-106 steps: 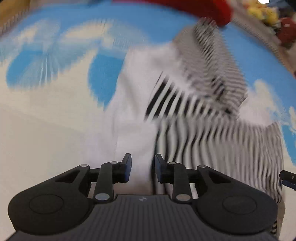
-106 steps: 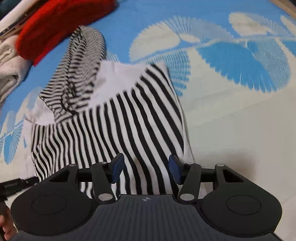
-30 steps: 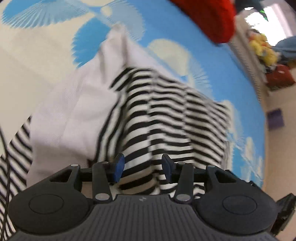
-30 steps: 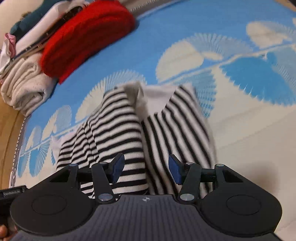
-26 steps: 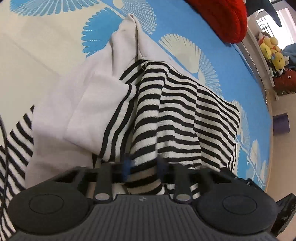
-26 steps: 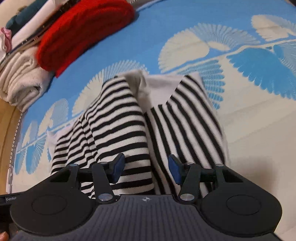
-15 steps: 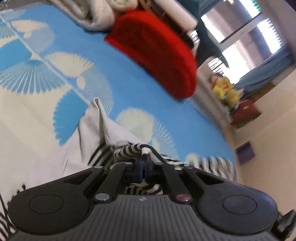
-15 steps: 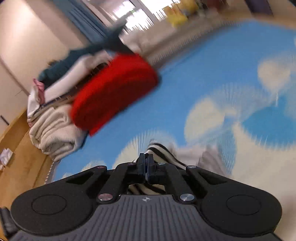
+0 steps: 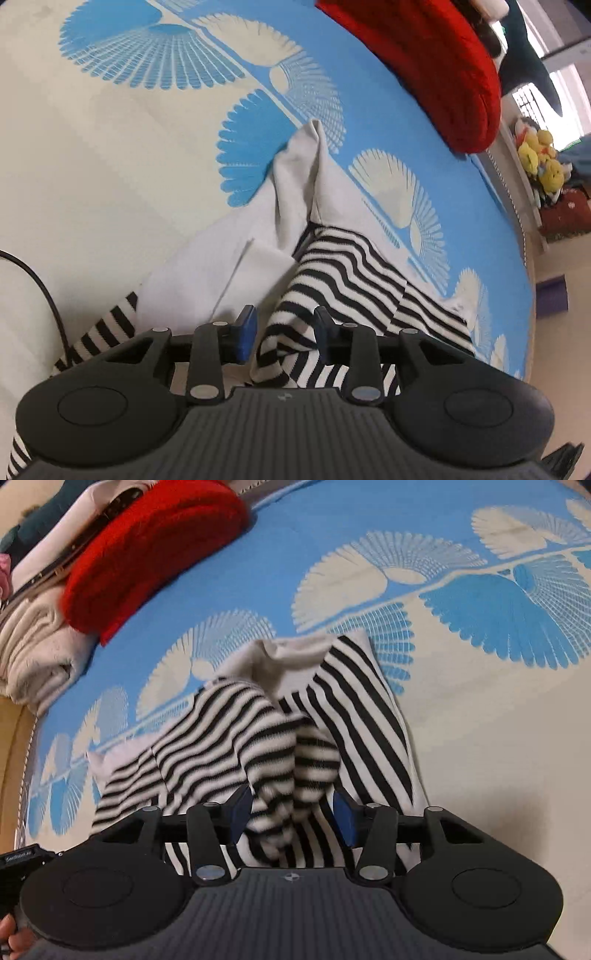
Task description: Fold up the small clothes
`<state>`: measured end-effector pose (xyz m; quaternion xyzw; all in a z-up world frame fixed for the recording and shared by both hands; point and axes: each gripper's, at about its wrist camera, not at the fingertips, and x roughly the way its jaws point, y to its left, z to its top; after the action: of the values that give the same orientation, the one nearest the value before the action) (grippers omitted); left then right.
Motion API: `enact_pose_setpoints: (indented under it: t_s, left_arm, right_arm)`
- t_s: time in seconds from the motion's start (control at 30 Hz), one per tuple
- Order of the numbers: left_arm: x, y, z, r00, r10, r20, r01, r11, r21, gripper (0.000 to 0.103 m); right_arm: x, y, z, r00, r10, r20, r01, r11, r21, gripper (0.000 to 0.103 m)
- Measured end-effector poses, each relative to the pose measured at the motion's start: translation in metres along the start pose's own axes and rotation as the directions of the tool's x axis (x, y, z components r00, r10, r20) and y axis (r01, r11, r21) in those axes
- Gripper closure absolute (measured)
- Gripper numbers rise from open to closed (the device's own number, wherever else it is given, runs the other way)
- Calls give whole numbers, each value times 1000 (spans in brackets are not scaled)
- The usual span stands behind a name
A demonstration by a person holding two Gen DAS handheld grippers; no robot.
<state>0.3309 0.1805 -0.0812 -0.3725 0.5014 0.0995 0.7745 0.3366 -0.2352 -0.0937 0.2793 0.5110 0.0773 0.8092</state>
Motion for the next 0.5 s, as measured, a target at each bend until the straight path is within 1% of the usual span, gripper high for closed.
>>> enact_pose_setpoints:
  t_s: [0.03,0.07,0.1,0.13,0.17,0.2,0.27,0.3,0.33,0.37,0.4,0.43,0.47,0.5]
  left_arm:
    - [5,2,-3,1000,16,-17,-16,1000,2,70]
    - [13,2,-4,999,35,-36,-34,999,10,79]
    - [18,2,-2,998,38,-40,-38,999,18,102]
    - [16,1,0,999,37,-22,-36,999,28,102]
    - [12,-3,1,1000,28,11,-28,998,58,102]
    - [4,-9,2,998,0,56,-6,995,96,102]
    - [-14,-20,7,989,-67,132,47,988,150,102]
    - [-19,-24,10,983,-89,163,61,984,166,102]
    - [-23,-25,11,977,-97,191,63,982,176,102]
    - [-23,-25,13,974,-84,209,48,984,174,102]
    - [-21,-22,14,977,-61,206,27,987,161,102]
    - [-15,-16,15,983,-27,180,2,990,140,102]
    - [-6,-9,15,992,24,126,-38,993,115,101]
    - [5,-3,15,995,74,62,-80,992,101,100]
  right_arm:
    - [4,-1,1,1000,4,-2,-4,1000,11,52]
    - [7,-3,-1,1000,10,-5,-10,1000,28,56]
    - [11,-3,-1,1000,15,-10,-15,999,39,66]
    - [16,-4,2,999,26,-21,-25,999,44,103]
    - [16,-4,0,999,43,-22,-42,998,54,102]
    - [12,-3,-1,998,57,3,-57,996,72,102]
    - [-5,3,0,991,103,81,-109,991,79,103]
    - [-12,6,0,986,119,116,-128,989,73,103]
    - [-22,8,-1,980,131,151,-144,987,74,103]
    - [-26,8,-5,978,135,161,-151,984,92,103]
    - [-26,5,-9,981,132,142,-150,980,127,103]
    - [-21,1,-14,987,122,103,-139,976,168,103]
    - [-12,-5,-21,995,98,28,-102,971,215,103]
    - [-3,-10,-27,996,71,-44,-58,967,247,102]
